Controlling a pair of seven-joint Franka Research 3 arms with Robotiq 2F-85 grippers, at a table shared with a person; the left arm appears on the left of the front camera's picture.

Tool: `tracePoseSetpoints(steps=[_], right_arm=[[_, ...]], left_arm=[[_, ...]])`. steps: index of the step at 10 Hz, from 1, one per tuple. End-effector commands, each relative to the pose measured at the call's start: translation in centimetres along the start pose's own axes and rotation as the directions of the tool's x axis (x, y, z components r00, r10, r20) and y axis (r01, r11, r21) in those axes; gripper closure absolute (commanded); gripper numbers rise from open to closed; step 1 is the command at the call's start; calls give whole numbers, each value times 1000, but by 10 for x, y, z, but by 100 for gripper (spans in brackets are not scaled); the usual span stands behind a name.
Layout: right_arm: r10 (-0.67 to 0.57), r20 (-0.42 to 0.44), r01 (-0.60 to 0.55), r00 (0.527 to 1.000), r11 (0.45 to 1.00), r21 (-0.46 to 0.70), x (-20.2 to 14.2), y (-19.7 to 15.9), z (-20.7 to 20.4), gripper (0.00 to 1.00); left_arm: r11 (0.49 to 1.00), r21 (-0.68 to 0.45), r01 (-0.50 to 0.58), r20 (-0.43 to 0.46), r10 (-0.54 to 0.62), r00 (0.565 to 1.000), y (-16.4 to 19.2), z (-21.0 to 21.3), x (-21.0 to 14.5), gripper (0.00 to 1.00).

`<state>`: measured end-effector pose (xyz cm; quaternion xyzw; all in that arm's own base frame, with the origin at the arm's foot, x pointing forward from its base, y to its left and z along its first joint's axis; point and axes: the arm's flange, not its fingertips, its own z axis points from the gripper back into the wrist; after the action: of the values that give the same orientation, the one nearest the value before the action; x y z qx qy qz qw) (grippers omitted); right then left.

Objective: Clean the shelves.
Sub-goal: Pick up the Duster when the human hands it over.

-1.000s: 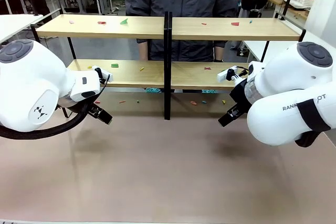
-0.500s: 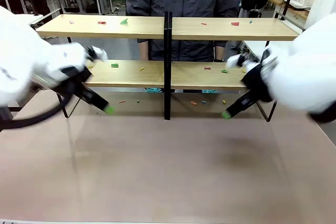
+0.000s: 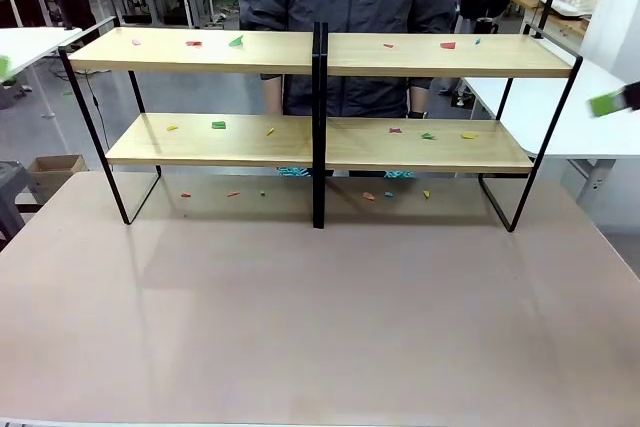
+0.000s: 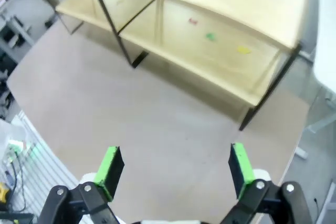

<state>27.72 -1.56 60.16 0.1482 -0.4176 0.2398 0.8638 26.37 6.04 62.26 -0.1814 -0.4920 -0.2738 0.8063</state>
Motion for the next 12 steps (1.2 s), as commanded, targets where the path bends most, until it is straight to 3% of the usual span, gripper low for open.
tracePoseSetpoints(steps=[1,5,12], right_arm=[[34,38,-34,999,999,-19,0,-4,-9,0],[36,85,-33,996,999,-40,14,-5,-8,0],[38,42,-37,998,999,-29,15,-12,-23,0]], left_arm=[[999,22,26,152,-29,988,-20,-10,-68,0],[998,45,-37,188,28,982,-5,-13,-59,0],[1000,21,10,34,-11,999,-9,-49,-39,0]])
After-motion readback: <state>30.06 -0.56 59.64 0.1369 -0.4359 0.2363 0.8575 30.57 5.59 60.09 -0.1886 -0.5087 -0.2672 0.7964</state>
